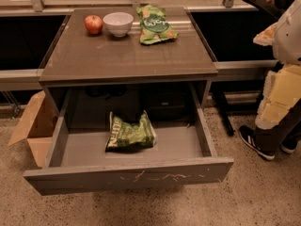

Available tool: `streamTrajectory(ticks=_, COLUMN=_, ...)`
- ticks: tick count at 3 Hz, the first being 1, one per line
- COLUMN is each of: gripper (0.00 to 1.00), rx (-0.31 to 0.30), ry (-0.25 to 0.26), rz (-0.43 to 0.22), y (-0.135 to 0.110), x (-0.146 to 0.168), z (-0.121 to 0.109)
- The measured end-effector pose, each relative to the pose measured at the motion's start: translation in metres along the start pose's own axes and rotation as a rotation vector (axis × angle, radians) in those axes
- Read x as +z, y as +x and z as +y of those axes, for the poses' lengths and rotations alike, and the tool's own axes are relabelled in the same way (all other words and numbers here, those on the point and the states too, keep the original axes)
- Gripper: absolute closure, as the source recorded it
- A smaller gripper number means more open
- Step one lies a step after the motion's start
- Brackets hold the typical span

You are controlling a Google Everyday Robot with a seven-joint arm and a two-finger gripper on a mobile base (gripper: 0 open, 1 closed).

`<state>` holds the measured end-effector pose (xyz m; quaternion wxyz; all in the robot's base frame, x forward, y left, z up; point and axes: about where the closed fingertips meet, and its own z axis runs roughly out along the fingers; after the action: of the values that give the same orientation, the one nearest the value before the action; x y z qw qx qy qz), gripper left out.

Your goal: Pick green jalapeno chip bag from top drawer and place on counter

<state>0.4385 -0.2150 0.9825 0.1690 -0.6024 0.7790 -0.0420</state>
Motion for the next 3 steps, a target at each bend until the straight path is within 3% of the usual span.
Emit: streamTrajectory(ticks=3, gripper=0.00, rx=-0.049, ry=-0.023, rz=-0.031, y=-0.008, x=0.018, z=0.011)
